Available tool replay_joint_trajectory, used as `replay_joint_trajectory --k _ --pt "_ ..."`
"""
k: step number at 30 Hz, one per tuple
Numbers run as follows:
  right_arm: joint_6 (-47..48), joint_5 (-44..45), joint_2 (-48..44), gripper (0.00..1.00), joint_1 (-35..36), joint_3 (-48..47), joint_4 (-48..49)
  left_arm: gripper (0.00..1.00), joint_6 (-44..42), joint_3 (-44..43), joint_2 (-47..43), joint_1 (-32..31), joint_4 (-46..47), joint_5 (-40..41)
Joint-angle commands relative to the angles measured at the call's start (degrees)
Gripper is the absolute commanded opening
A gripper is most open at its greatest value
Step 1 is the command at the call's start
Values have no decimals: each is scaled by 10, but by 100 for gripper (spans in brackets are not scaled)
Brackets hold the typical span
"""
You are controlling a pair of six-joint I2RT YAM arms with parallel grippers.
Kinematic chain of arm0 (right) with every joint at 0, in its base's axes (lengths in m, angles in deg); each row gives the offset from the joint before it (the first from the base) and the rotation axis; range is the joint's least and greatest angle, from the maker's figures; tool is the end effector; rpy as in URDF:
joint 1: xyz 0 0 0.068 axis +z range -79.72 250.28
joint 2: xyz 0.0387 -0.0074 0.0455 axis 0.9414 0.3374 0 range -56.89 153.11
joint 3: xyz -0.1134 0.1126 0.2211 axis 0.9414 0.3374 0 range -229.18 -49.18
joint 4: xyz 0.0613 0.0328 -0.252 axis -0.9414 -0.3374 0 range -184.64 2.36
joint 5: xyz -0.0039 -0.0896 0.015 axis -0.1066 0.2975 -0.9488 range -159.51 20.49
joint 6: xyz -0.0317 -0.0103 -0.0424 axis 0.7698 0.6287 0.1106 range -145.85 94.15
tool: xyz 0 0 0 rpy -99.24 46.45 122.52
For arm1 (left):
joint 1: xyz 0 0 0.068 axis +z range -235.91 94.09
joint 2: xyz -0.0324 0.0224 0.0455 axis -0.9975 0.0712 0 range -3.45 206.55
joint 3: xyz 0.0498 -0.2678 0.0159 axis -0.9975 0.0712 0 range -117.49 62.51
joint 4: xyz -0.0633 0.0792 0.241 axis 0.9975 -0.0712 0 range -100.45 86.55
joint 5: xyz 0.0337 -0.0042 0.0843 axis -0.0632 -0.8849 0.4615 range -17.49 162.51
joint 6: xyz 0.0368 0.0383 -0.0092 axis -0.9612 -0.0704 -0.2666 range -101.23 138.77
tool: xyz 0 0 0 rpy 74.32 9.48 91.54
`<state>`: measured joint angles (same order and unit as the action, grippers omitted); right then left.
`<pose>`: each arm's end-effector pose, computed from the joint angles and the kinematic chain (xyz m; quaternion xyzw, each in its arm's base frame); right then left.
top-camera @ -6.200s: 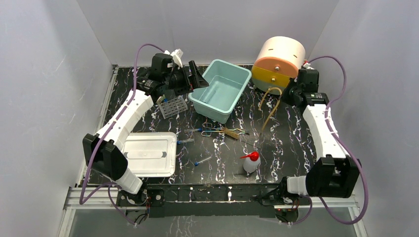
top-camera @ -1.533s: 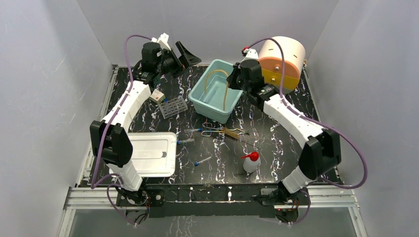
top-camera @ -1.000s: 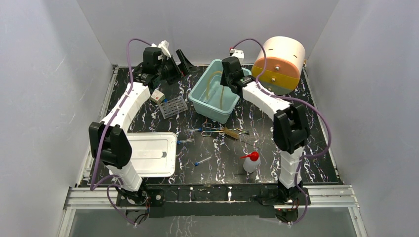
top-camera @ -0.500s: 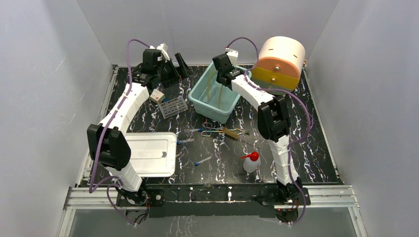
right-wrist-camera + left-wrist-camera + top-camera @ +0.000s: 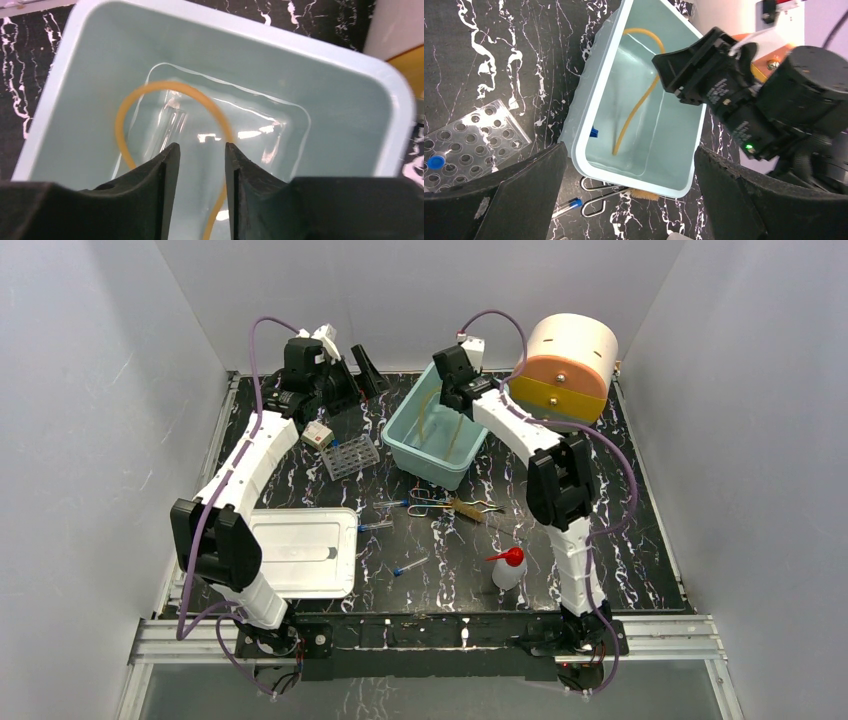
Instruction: Organize the chemistry lab equipment
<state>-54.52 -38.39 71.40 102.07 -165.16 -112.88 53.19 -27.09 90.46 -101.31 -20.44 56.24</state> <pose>0.4504 0.2575 0.2634 0.0950 0.8670 0.0065 0.4891 0.3711 -0.1125 0.3791 -0.0563 0.8192 -0.3413 0.4575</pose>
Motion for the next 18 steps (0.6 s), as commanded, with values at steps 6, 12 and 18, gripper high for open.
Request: replay_joint_trajectory --k 6,12,18 --pt "33 20 -132 61 -8 -2 -65 98 -21 -3 -35 0 -11 6" --pt "87 -77 -217 66 -12 42 -115 98 -17 0 -39 -1 -10 3" --pt "116 -198 -348 78 -12 164 -156 98 -12 16 -46 0 -2 -2"
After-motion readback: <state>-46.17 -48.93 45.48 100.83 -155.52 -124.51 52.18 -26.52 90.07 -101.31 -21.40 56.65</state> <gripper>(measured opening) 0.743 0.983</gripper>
